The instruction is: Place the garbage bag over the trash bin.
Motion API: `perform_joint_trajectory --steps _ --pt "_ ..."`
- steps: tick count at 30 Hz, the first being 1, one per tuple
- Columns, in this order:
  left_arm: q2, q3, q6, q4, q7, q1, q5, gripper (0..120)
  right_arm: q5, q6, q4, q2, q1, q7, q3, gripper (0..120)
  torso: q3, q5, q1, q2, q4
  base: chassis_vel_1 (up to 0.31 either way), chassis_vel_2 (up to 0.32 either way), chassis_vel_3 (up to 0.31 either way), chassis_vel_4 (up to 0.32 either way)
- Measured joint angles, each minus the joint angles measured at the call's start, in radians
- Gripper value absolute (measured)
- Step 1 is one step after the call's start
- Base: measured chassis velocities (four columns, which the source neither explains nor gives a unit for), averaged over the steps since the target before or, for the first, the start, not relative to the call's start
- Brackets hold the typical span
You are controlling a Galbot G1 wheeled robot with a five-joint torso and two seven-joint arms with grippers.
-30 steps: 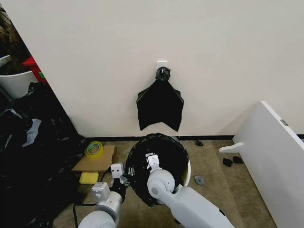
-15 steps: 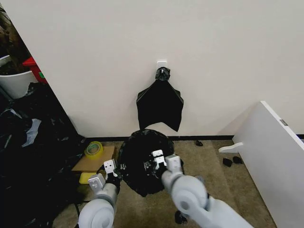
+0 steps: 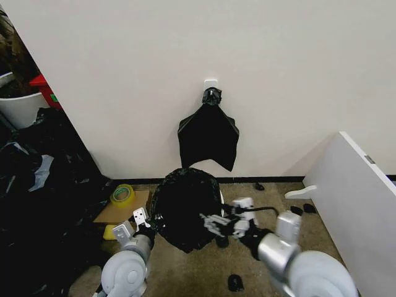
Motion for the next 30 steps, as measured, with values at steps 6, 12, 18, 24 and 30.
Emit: perform_joint_trajectory --steps 6,12,18,24,30 --pt "0.002 0.001 0.002 -0.02 0.002 0.015 -0.003 0 -0.126 0.088 -0.038 0.046 -0.057 -0.03 -0.004 100 0.0 0.0002 0.0 0.0 0.0 0.0 0.0 0.0 0.0" --pt "0.0 0.002 0.003 -0.041 0.007 0.027 -0.001 0 -0.222 0.117 -0.06 0.07 -0.052 -0.041 -0.046 94 0.0 0.0001 0.0 0.0 0.0001 0.0 0.0 0.0 0.0" --pt "0.0 0.009 0.003 -0.048 0.014 0.037 0.007 0 -0.263 0.118 -0.079 0.075 -0.046 -0.04 -0.077 72 0.0 0.0 0.0 0.0 0.0001 0.0 0.0 0.0 0.0" --pt "-0.001 0.016 0.003 -0.051 0.016 0.032 0.008 0 -0.258 0.11 -0.097 0.074 -0.041 -0.025 -0.081 49 0.0 0.0 0.0 0.0 0.0 0.0 0.0 0.0 0.0" --pt "-0.001 0.021 0.002 -0.057 0.03 0.035 0.029 0 -0.229 0.103 -0.109 0.071 -0.027 -0.007 -0.074 25 0.0 0.0001 0.0 0.0 0.0001 0.0 0.0 0.0 0.0"
